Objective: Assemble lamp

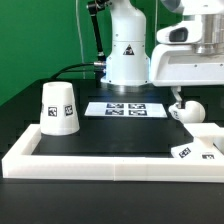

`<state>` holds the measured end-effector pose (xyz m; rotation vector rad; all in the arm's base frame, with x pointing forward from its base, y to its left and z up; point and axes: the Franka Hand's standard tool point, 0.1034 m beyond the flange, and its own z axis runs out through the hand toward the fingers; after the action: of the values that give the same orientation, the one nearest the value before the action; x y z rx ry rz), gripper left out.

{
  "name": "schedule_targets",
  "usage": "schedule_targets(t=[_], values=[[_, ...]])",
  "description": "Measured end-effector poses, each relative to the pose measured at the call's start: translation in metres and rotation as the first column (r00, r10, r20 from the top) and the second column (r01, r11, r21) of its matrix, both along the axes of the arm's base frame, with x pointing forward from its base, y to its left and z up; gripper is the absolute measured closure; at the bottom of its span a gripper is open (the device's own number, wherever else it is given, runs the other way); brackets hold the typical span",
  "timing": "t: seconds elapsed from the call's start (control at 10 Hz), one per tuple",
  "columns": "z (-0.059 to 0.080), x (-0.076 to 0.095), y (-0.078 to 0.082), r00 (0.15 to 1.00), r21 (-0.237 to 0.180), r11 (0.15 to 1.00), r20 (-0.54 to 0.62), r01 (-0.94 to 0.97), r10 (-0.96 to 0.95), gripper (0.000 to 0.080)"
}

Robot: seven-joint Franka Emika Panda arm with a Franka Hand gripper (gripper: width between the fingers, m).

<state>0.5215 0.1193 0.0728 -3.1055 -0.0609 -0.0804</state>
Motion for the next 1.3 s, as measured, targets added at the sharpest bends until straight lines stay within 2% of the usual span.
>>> schedule_targets(t=[0.1,0.5,0.6,0.8,0.9,1.1,1.3], values=[[-0.003,-0.007,0.006,1.000,0.000,1.000,0.003,-0.013,0.013,0.0100],[-0.003,-0.004,0.003,1.000,-0.002,1.000,0.005,-0.015,0.015,0.0100],[-0.004,-0.007,0.003,0.998,-0.004,0.998,0.024,-0.066,0.066,0.0100],[-0.008,-0.026,0.018,0.987,-0.010,0.987,0.030,-0.158,0.158,0.0100],[-0.009,-0.030,0.020,0.975,-0.014,0.976,0.022,-0.219,0.219,0.0100],[-0.012,-0.033,0.016,0.944,-0.022,0.944,0.017,-0.330,0.331,0.0100],[-0.012,-0.033,0.016,0.947,-0.021,0.947,0.016,-0.320,0.321,0.0100]])
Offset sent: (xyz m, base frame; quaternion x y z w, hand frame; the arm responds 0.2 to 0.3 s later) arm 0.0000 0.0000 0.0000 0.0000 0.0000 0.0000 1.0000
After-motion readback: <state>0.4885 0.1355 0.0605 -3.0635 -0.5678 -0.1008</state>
